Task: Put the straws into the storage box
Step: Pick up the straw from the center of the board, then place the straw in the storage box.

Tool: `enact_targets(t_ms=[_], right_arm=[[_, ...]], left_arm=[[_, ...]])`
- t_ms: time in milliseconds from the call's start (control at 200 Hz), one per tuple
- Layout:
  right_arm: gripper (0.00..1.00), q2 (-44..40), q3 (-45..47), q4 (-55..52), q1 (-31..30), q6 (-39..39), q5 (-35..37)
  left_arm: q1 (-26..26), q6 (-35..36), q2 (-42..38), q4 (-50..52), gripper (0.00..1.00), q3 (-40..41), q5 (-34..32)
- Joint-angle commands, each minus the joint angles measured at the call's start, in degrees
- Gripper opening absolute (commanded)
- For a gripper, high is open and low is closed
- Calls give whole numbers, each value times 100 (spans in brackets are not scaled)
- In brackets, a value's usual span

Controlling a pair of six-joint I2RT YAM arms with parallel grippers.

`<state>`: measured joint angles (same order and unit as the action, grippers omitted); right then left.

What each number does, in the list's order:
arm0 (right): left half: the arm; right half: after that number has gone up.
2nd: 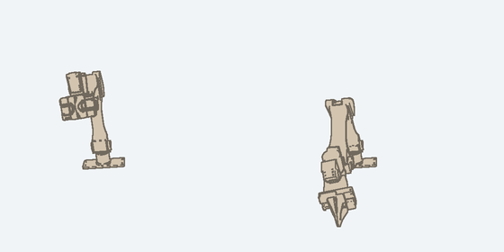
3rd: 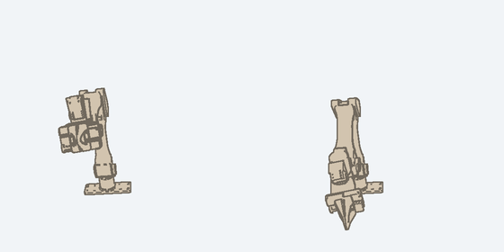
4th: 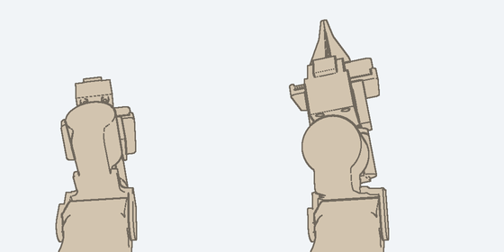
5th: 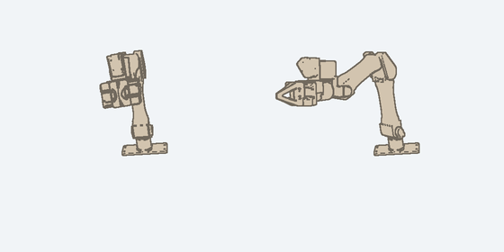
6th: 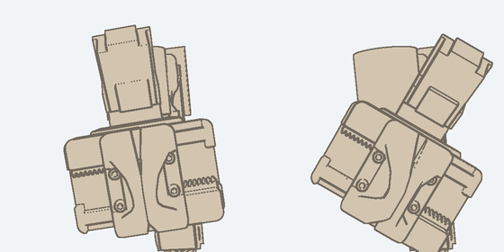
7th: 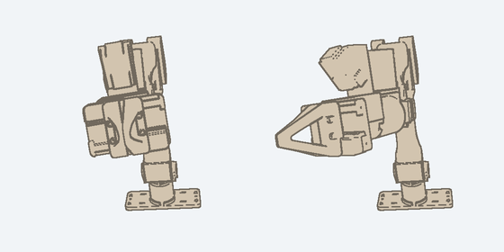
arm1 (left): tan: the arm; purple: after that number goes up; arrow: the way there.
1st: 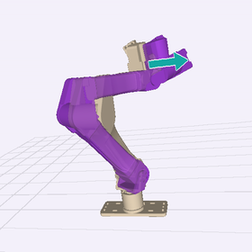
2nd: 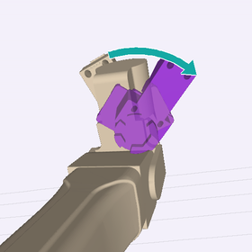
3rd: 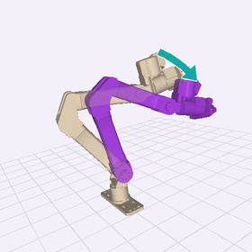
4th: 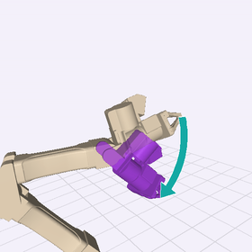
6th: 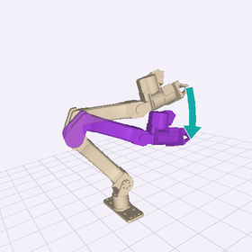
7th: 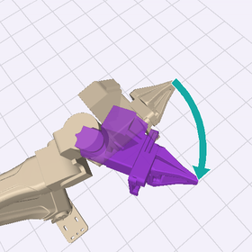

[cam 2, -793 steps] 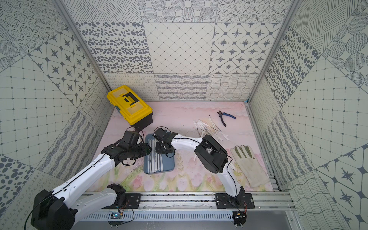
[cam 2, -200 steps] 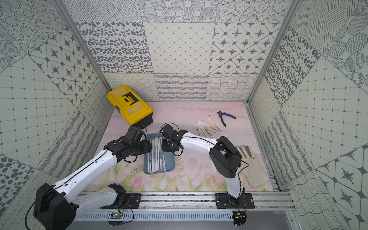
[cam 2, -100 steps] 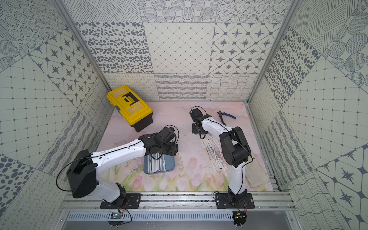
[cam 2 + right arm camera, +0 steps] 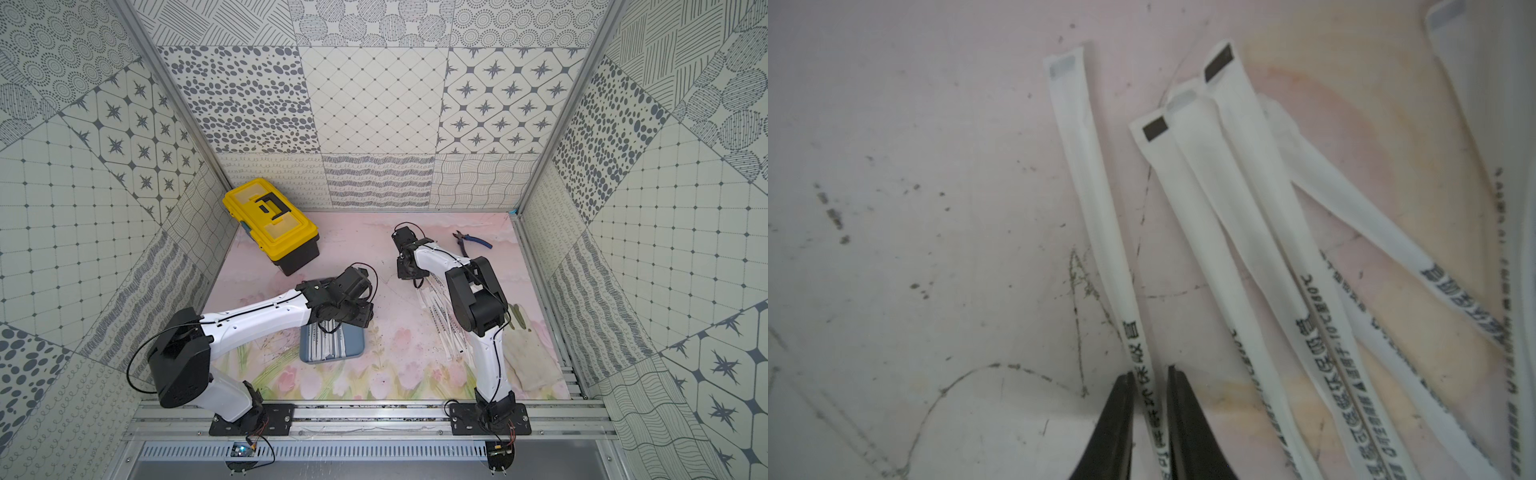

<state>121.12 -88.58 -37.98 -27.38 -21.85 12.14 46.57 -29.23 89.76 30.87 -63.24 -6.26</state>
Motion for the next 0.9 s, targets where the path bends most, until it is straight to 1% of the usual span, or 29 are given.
enact_targets(t_ms=[0, 95, 210, 280, 350, 420, 465, 520, 570, 625, 896], right_arm=[[13, 52, -20, 3, -117, 142, 126], [9, -244, -66, -130, -351, 131, 90], [7, -1055, -50, -110, -842, -232, -108], [7, -1419, -79, -155, -1214, -719, -258], [7, -1672, 200, 201, -1652, -1408, -521], [7, -1694, 470, 703, -2090, -2067, -688], [7, -1578, 504, 983, -2343, -2255, -678], [7, -1319, 378, 1044, -2576, -2385, -572], [7, -1081, 258, 1115, -2678, -2436, -624], [7, -873, 180, 1104, -2745, -2473, -531], [7, -55, -114, 818, -2754, -2478, -652]], left_arm=[[-220, 76, -277, 21, 61, 211, -110], [-515, 86, -604, 98, 61, 414, -169], [-1127, 84, -1286, 306, 60, 751, -367], [-1606, 31, -1717, 421, 61, 993, -445], [-2083, -56, -2090, 434, 61, 1259, -392], [-2469, -179, -2371, 448, 61, 1478, -293], [-2657, -236, -2482, 405, 61, 1595, -165], [-2770, -315, -2570, 386, 61, 1685, -44], [-2802, -345, -2594, 367, 61, 1719, 11], [-2802, -371, -2587, 368, 61, 1733, 79], [-2807, -513, -2542, 159, 60, 1811, 397]])
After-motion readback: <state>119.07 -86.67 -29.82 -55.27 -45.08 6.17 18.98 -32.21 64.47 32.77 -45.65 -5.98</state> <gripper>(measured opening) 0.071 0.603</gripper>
